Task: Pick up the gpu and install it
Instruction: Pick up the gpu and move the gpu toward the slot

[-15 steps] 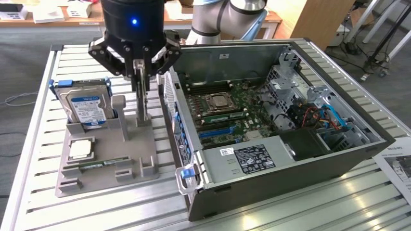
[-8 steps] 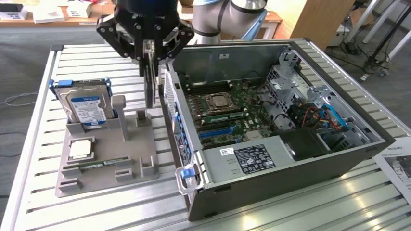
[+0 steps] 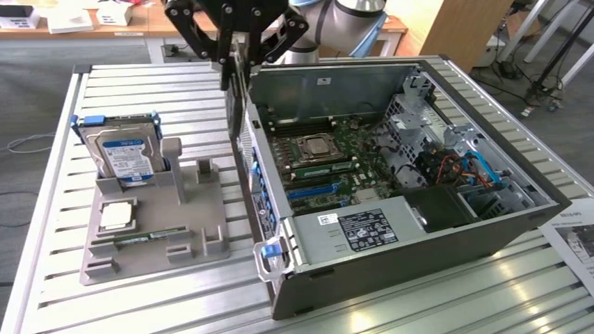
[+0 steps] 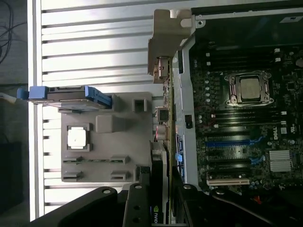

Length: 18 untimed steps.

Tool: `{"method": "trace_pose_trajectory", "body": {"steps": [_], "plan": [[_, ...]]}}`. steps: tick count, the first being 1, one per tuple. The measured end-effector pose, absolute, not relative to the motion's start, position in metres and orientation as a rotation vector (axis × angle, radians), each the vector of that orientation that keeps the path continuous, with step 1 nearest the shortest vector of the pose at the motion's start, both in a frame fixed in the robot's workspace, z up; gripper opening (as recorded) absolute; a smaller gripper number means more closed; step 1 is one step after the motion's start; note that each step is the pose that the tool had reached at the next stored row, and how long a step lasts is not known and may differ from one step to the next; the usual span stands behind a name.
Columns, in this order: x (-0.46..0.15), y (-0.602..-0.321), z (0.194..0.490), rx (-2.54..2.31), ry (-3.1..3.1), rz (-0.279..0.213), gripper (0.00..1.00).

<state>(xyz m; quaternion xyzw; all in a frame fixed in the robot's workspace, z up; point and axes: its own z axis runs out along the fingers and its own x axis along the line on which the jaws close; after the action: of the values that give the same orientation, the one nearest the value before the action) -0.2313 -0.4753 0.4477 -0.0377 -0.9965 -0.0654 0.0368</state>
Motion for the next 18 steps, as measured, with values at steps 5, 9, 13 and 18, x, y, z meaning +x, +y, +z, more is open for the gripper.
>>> {"method": "trace_pose_trajectory", "body": {"steps": [5,9,13,18], "plan": [[-0.209,-0.475,0.454,-0.116,-3.056,-0.201,0.27],[-0.191,-0.475,0.454,-0.116,-3.056,-0.201,0.27],[-0.173,-0.475,0.454,-0.116,-3.056,-0.201,0.27],[-0.151,-0.475,0.454,-0.116,-3.057,-0.201,0.27]]}}
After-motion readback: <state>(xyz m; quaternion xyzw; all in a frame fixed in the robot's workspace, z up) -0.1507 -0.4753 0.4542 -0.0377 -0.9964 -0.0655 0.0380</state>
